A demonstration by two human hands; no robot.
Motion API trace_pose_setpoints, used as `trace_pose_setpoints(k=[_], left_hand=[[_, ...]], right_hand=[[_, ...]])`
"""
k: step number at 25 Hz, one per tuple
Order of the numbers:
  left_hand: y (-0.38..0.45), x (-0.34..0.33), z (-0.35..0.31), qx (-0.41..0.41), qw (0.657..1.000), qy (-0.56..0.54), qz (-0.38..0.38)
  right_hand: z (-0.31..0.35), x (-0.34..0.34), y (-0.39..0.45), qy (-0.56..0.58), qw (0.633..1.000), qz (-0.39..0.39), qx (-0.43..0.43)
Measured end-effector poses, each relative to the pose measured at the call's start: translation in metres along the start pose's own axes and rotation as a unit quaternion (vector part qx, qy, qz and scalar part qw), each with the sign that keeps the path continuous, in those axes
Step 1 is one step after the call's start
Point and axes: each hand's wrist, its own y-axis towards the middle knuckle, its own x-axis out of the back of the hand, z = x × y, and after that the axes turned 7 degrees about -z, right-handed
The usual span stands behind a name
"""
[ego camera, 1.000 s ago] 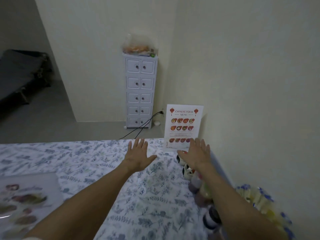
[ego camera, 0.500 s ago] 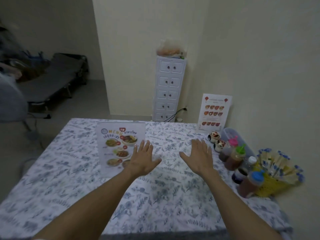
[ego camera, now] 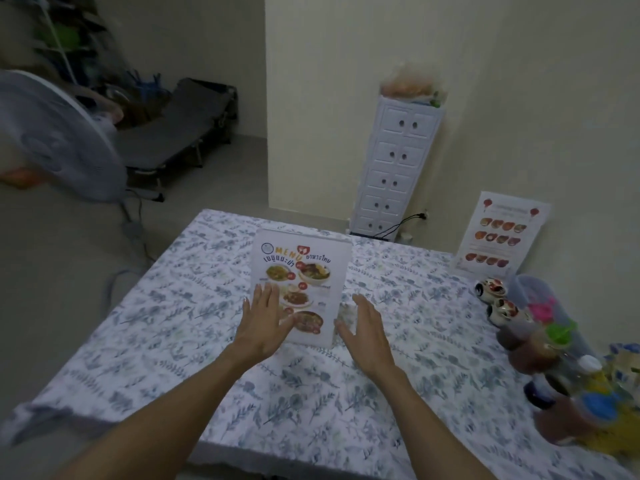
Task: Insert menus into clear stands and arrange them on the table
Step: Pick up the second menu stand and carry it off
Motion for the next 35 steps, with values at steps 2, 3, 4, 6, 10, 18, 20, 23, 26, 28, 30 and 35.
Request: trace_pose_setpoints(k=[2, 3, 4, 6, 10, 18, 20, 23, 26, 28, 30, 35], left_hand=[[0.015, 0.002, 0.01, 0.042, 0.997, -0.052, -0.03], [0.024, 0.002, 0.014, 0.066, 0.994, -0.076, -0.043], [0.032, 0.002, 0.019, 0.091, 0.989, -0.103, -0.053], [0.047, 0.001, 0.028, 0.148, 0.972, -0.169, -0.066], [0.068, -0.008, 0.048, 0.22, 0.918, -0.321, -0.07], [0.093, 0.0, 0.072, 0.209, 0.869, -0.402, -0.197], [0.116, 0.016, 0.083, 0.203, 0.856, -0.433, -0.196], [0.168, 0.048, 0.11, 0.209, 0.832, -0.473, -0.201], [0.225, 0.085, 0.141, 0.187, 0.829, -0.483, -0.211], [0.265, 0.11, 0.164, 0.17, 0.825, -0.497, -0.211], [0.303, 0.13, 0.187, 0.164, 0.813, -0.518, -0.208], [0.384, 0.154, 0.243, 0.189, 0.805, -0.527, -0.197]], right_hand=[[0.003, -0.009, 0.022, 0.067, 0.997, 0.003, -0.033], [0.004, -0.014, 0.035, 0.098, 0.994, 0.002, -0.054], [0.003, -0.019, 0.046, 0.125, 0.99, 0.0, -0.07], [0.0, -0.028, 0.064, 0.173, 0.981, 0.0, -0.086], [-0.014, -0.05, 0.082, 0.209, 0.972, 0.013, -0.104], [-0.01, -0.074, 0.124, 0.2, 0.974, -0.029, -0.102], [0.006, -0.082, 0.146, 0.202, 0.974, -0.032, -0.093], [0.044, -0.1, 0.189, 0.215, 0.972, -0.042, -0.081], [0.09, -0.121, 0.241, 0.207, 0.974, -0.06, -0.063], [0.12, -0.139, 0.279, 0.204, 0.975, -0.067, -0.055], [0.146, -0.159, 0.314, 0.204, 0.975, -0.077, -0.051], [0.186, -0.209, 0.387, 0.204, 0.971, -0.094, -0.076]])
